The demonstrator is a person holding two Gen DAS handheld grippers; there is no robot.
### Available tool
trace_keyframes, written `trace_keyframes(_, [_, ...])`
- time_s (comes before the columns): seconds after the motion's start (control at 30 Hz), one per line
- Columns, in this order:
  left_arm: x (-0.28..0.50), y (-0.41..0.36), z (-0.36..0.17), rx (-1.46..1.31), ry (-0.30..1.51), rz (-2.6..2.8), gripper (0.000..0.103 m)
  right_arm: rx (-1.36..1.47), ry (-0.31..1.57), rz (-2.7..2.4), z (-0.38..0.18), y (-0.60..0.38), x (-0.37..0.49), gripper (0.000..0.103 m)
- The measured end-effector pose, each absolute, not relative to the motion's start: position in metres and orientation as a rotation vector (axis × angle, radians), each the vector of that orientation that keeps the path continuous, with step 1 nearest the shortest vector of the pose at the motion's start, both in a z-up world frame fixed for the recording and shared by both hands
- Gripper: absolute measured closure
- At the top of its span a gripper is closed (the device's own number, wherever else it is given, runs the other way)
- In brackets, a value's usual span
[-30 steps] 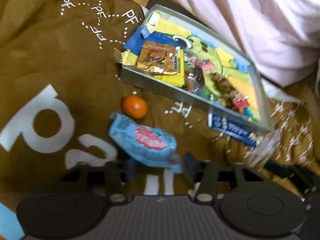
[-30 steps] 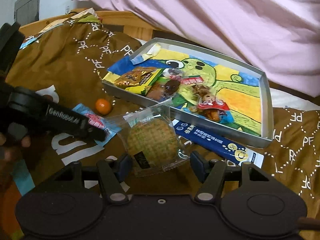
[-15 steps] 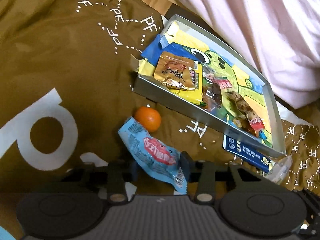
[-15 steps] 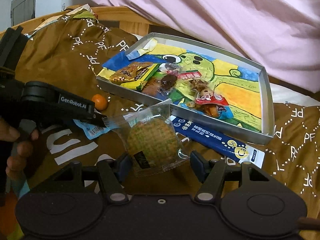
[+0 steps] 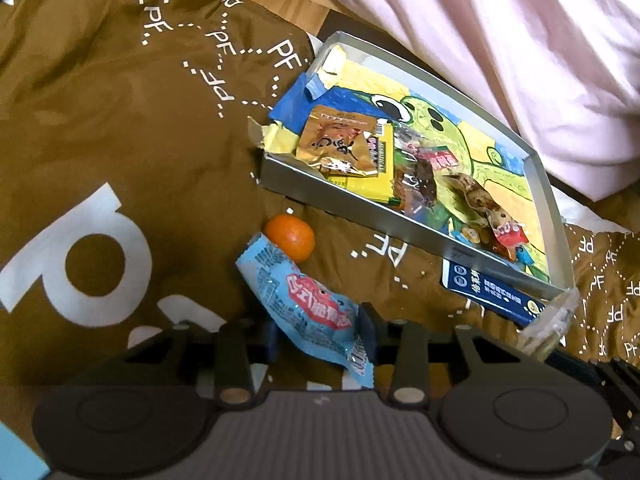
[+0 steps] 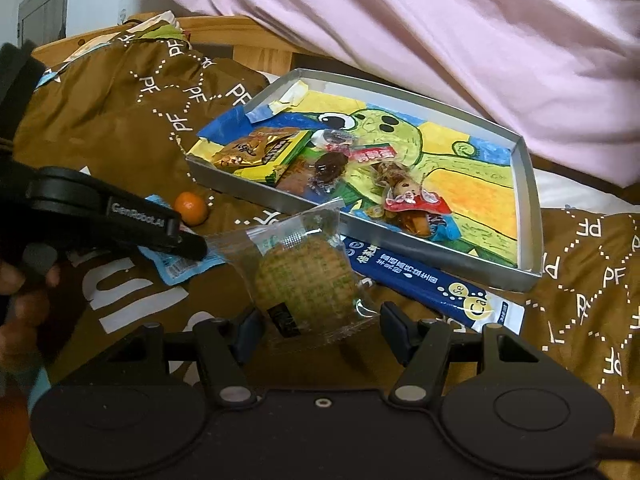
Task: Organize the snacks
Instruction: 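Lower the blue pouch into the tray with the left tool while the right tool carries the cracker over it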
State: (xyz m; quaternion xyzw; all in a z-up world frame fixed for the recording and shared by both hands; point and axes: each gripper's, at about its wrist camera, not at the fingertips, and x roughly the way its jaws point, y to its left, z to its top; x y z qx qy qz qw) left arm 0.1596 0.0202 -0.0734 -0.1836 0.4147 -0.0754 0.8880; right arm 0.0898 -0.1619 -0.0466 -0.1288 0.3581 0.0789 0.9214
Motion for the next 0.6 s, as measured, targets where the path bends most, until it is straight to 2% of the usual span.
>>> trace_keyframes(0.4, [0.151,0.014,-0.036,-0.388,0.766,-0.226,0.061,-0.251,0.586,0.115,-0.035,-0.173,0.092,0.038])
trace_keyframes(0.6, [0.174,0.014,-0.005,-0.404,0.693,-0.267,0.061,-0.292,0.458,0.057,-0.023,-0.182,0.105,0.038])
